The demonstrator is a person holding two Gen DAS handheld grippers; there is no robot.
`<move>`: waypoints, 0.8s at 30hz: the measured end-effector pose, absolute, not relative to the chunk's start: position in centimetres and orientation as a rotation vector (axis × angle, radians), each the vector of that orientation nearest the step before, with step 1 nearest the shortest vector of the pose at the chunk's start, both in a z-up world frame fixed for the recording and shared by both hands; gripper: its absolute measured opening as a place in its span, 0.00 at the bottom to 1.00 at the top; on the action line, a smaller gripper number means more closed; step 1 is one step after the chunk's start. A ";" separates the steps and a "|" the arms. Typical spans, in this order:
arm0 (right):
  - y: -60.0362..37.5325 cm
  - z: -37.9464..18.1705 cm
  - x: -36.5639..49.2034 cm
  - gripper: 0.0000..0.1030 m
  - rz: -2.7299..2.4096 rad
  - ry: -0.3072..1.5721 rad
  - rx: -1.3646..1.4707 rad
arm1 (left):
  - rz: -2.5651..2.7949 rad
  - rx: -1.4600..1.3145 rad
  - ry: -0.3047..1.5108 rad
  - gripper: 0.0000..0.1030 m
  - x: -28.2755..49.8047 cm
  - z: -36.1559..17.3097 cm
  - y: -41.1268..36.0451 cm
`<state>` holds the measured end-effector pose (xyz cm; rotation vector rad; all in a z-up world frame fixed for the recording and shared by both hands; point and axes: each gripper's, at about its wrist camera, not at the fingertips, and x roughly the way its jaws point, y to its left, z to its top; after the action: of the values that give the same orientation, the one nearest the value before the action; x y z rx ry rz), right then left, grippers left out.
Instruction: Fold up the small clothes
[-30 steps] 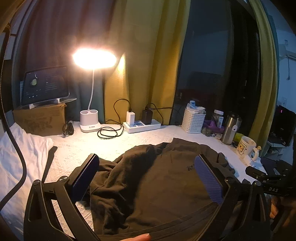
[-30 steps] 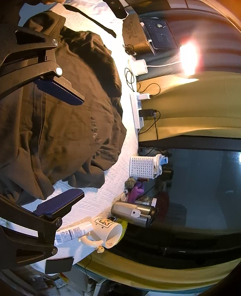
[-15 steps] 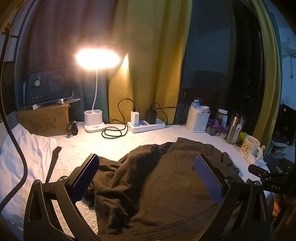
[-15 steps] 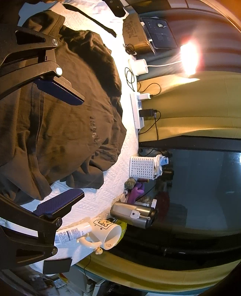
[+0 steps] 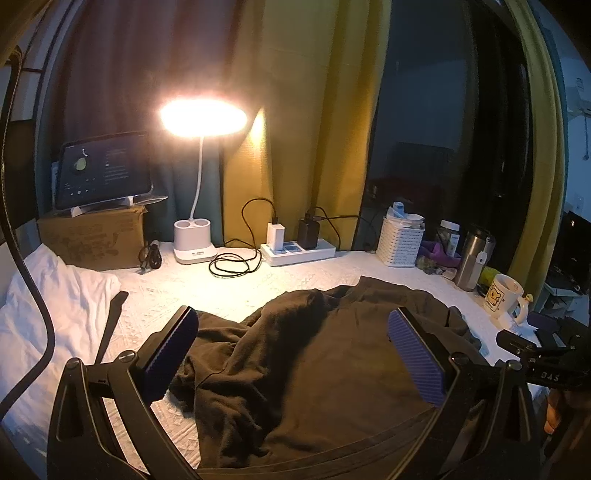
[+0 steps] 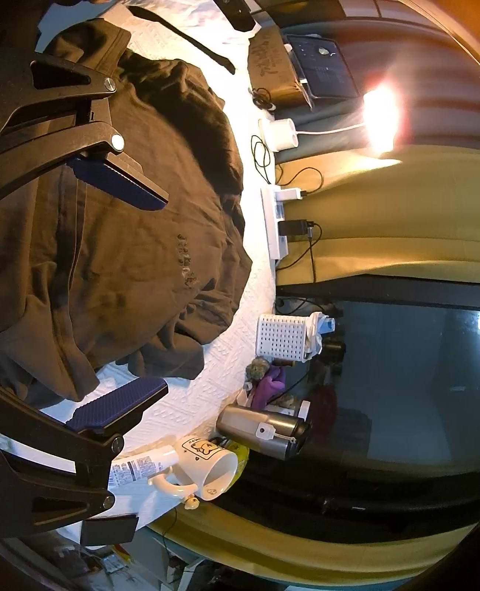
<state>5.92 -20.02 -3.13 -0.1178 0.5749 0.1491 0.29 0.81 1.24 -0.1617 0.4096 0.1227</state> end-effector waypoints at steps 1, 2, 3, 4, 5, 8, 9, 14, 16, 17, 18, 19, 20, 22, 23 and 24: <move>-20.1 -3.1 6.0 0.90 0.150 0.576 -0.118 | 0.125 -0.161 0.409 0.99 0.3 1.2 0.8; -20.0 -3.1 5.9 0.90 0.149 0.575 -0.118 | 0.126 -0.162 0.409 0.99 0.3 1.2 0.8; -20.0 -3.1 5.9 0.90 0.150 0.574 -0.119 | 0.126 -0.163 0.409 0.99 0.3 1.2 0.8; -20.0 -3.1 5.9 0.90 0.149 0.574 -0.120 | 0.125 -0.162 0.409 0.99 0.3 1.2 0.8; -20.1 -3.0 5.9 0.90 0.149 0.574 -0.119 | 0.126 -0.160 0.409 0.99 0.3 1.2 0.8; -20.0 -3.0 5.9 0.90 0.149 0.575 -0.120 | 0.124 -0.164 0.408 0.99 0.3 1.2 0.8; -20.0 -2.9 5.9 0.90 0.149 0.576 -0.120 | 0.126 -0.164 0.408 0.99 0.3 1.2 0.8; -19.9 -2.9 5.9 0.90 0.148 0.572 -0.121 | 0.125 -0.161 0.404 0.99 0.1 1.2 0.8; -20.0 -2.8 5.9 0.90 0.149 0.572 -0.121 | 0.125 -0.161 0.404 0.99 0.1 1.2 0.8; -19.9 -2.8 5.9 0.90 0.148 0.572 -0.122 | 0.125 -0.162 0.404 0.99 0.2 1.2 0.8; -19.9 -2.8 5.8 0.90 0.150 0.572 -0.121 | 0.125 -0.161 0.405 0.99 0.1 1.2 0.8; -20.0 -2.8 5.9 0.90 0.151 0.572 -0.121 | 0.125 -0.161 0.405 0.99 0.1 1.2 0.8; -19.9 -2.8 5.8 0.90 0.150 0.571 -0.122 | 0.125 -0.161 0.405 0.99 0.1 1.2 0.8; -19.9 -2.8 5.8 0.90 0.149 0.572 -0.121 | 0.126 -0.161 0.404 0.99 0.1 1.2 0.8; -19.9 -2.8 5.8 0.90 0.149 0.571 -0.122 | 0.125 -0.162 0.404 0.99 0.1 1.1 0.8; -19.9 -2.8 5.9 0.90 0.149 0.571 -0.121 | 0.125 -0.162 0.403 0.99 0.1 1.1 0.8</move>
<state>5.92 -19.95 -2.76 -0.1211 0.5714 0.1492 0.06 0.76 1.13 -0.1616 0.4034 0.1254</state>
